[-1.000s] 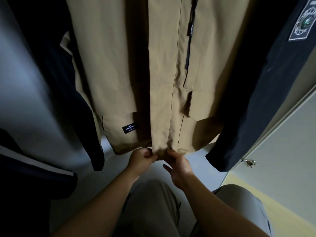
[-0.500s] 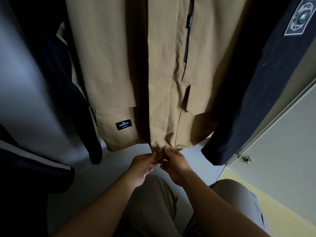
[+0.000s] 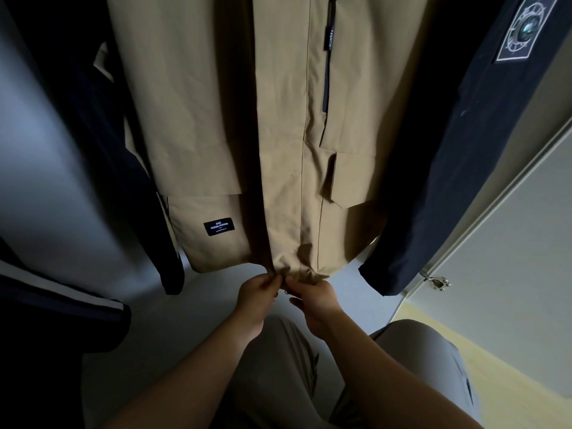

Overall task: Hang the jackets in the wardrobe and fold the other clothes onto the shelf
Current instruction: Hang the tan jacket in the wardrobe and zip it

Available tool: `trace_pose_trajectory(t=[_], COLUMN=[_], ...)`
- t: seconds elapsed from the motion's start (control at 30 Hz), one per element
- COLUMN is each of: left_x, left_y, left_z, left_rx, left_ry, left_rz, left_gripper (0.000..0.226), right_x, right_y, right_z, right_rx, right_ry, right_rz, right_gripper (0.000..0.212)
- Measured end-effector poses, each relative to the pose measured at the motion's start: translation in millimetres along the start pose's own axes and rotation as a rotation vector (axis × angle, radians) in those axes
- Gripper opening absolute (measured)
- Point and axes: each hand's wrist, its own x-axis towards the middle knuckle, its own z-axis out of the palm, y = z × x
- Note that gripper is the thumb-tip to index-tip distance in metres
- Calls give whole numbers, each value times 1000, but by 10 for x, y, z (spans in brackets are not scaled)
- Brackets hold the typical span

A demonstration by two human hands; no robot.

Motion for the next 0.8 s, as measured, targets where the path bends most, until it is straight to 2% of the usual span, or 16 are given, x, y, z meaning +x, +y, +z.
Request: trace_pose_trajectory(t=[0.23,0.63,0.8], left_x=[-56,-57,-44], left_y=[-2,60,86], left_z=[67,66,49], left_rx=[175,142,280], left_ry=[57,54,59], left_rz=[82,135,183], left_gripper=[24,24,25], right_x=[28,56,68], right_y=[27,51,50], right_z=[23,-30,-12], right_rx=[15,-44,-71], right_ry=[42,71,74], right_rz=[-17,49,60], right_gripper=[17,23,24])
